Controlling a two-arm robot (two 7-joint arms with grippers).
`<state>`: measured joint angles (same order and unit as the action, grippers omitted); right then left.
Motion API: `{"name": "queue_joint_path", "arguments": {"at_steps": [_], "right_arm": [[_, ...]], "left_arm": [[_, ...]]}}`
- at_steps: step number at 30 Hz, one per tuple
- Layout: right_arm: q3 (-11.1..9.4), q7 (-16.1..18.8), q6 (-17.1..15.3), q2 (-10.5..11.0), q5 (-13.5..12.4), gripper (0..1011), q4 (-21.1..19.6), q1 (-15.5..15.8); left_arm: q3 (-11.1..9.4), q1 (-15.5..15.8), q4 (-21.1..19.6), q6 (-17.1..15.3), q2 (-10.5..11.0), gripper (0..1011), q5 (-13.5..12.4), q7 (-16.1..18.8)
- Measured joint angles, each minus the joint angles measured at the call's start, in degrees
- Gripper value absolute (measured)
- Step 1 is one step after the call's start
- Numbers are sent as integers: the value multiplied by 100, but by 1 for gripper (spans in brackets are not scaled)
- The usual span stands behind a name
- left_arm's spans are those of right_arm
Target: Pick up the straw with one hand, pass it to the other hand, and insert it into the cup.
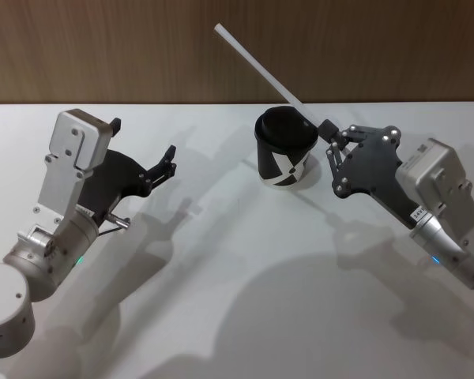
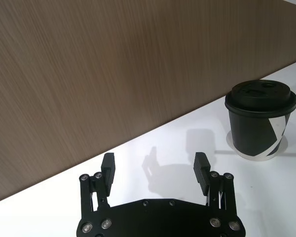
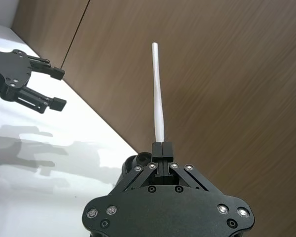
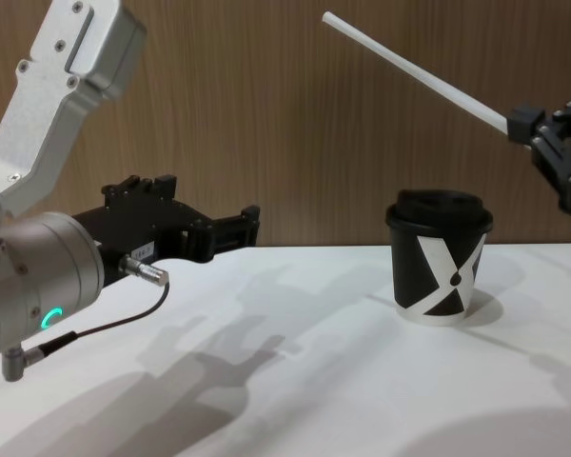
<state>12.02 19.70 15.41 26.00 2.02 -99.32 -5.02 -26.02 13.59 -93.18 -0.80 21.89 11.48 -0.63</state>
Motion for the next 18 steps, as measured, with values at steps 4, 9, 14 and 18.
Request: {"name": "queue_joint_path", "arguments": {"at_steps": [4,9,14,18], "right_arm": [[24,24,12,-5,-13,0,14,-26],[44,38,19,-11,-23,0,25,-48],[59,55,24,-14,-29,0,34,-63],[66,63,29,-17,-36,0,39,-70]], "left_arm": [[5,-4,-9,0,4,1003,0,-10],[52,-34,-88,-9,49,1003,79,-125],[144,-78,-205,-33,97,1003,291,-319],[247,-126,-329,-64,136,1003,542,-518]]}}
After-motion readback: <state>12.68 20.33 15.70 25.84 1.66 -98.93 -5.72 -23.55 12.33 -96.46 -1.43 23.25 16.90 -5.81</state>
